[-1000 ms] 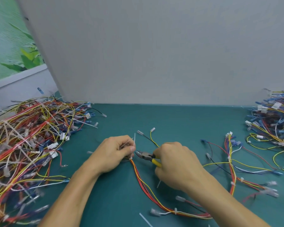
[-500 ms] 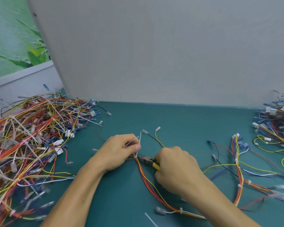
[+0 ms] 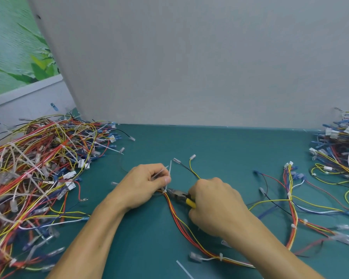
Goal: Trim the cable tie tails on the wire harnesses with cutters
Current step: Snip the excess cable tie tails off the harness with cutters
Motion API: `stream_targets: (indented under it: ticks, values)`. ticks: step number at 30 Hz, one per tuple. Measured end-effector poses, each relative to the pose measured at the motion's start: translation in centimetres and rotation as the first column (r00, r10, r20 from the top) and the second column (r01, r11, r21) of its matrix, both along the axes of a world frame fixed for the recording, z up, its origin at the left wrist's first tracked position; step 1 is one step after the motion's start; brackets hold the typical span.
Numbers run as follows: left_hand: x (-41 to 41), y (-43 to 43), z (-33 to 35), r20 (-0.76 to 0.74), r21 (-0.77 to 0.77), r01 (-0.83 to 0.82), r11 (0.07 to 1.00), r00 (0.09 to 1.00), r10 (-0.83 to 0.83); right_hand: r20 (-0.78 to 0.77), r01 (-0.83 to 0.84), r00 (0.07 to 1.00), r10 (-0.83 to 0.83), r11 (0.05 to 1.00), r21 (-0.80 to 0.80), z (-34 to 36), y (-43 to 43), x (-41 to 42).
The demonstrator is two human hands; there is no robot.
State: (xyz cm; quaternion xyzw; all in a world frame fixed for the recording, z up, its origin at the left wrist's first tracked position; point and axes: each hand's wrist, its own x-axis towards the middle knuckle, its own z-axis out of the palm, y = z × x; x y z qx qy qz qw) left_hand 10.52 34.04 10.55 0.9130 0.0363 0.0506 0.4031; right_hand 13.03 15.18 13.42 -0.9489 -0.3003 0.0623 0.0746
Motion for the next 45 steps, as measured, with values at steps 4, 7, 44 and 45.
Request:
stream_targets:
  ticks: [4,7,44,45]
  values:
    - [0.1,0.1,-0.1,0.002,0.001,-0.001,1.0,1.0,0.001,-0.008,-0.002,1.0,0.002,1.0,0.01,0.0,0.2,-0.2]
    - [0.1,0.1,-0.1,0.006,0.009,-0.004,1.0,1.0,0.004,-0.017,-0.001,1.0,0.001,1.0,0.005,0.1,0.4,-0.2]
    - [0.4,0.1,-0.3,0.001,0.0,-0.029,1.0,1.0,0.029,0.047,-0.075,0.996,0.078,0.994,-0.074,0.5,1.4,0.0]
    - [0.4,0.0,-0.2,0.017,0.004,-0.042,0.999,0.999,0.042,0.056,-0.082,0.995,0.086,0.994,-0.079,0.4,1.4,0.0]
